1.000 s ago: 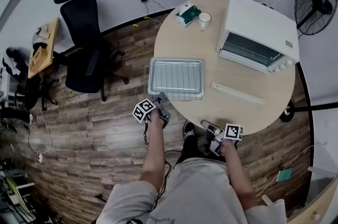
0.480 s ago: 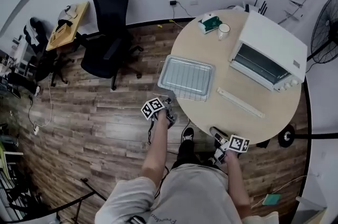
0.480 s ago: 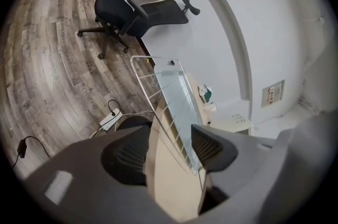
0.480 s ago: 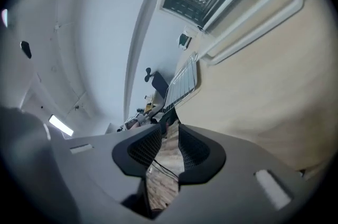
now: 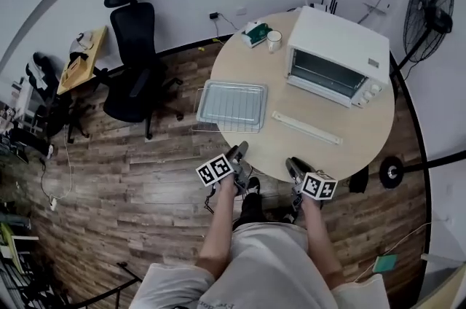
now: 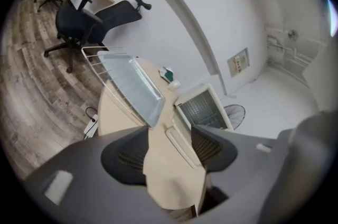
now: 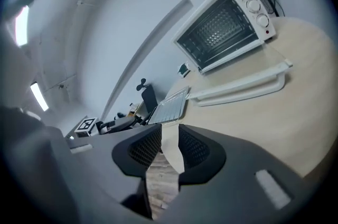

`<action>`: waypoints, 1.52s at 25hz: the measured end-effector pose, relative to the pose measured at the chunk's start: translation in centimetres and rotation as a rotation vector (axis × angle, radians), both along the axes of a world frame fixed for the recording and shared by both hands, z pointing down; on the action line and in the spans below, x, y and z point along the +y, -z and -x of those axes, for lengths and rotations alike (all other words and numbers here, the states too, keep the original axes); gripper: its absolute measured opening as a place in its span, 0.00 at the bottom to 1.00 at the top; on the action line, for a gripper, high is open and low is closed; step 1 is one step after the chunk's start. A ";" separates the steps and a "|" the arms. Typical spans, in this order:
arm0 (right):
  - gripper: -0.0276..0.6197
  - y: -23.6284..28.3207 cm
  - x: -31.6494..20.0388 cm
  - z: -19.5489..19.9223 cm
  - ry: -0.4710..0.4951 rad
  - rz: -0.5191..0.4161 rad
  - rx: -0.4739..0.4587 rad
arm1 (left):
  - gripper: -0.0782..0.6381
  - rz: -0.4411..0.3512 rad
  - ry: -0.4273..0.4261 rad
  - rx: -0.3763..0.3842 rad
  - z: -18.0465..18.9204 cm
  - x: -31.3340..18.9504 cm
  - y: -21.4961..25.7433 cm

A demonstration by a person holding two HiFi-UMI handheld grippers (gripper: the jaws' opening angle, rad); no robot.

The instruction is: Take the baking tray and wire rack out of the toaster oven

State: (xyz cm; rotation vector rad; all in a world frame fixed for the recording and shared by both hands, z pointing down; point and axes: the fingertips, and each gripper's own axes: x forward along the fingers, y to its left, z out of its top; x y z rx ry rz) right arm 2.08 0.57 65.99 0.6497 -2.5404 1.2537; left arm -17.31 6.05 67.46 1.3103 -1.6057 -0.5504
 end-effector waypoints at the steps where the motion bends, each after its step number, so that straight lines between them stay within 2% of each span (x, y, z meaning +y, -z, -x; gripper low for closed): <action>1: 0.16 0.4 -0.2 -0.8 -0.011 -0.021 0.006 | 0.49 -0.017 -0.021 -0.033 -1.4 -0.4 1.0; 5: 0.16 1.4 -0.9 -4.2 -0.078 -0.087 0.022 | 0.49 -0.064 -0.107 -0.195 -6.1 -1.5 4.5; 10: 0.16 2.3 -1.0 -6.8 -0.121 -0.150 0.029 | 0.49 -0.046 -0.205 -0.477 -10.1 -0.5 6.4; 12: 0.16 2.7 -1.0 -7.6 -0.113 -0.192 0.048 | 0.49 -0.032 -0.242 -0.546 -11.6 -0.2 6.7; 14: 0.16 3.0 -1.1 -8.5 -0.107 -0.236 0.071 | 0.49 -0.018 -0.261 -0.584 -12.6 0.2 6.7; 18: 0.16 3.2 -1.6 -10.1 -0.125 -0.283 0.089 | 0.49 0.003 -0.240 -0.620 -12.9 0.8 6.8; 21: 0.16 2.9 -1.7 -10.9 -0.142 -0.283 0.088 | 0.44 0.027 -0.208 -0.632 -12.3 1.1 7.0; 24: 0.10 2.7 -1.2 -11.4 -0.156 -0.276 0.080 | 0.26 0.042 -0.174 -0.649 -11.4 1.9 7.3; 27: 0.06 3.2 -1.2 -11.3 -0.156 -0.295 0.071 | 0.20 0.028 -0.149 -0.661 -10.9 2.1 8.0; 32: 0.04 4.1 -1.3 -12.3 -0.160 -0.332 0.053 | 0.19 -0.001 -0.153 -0.633 -11.7 2.1 8.3; 38: 0.04 4.2 -1.0 -12.0 -0.137 -0.354 0.062 | 0.19 0.006 -0.156 -0.625 -11.4 2.4 8.4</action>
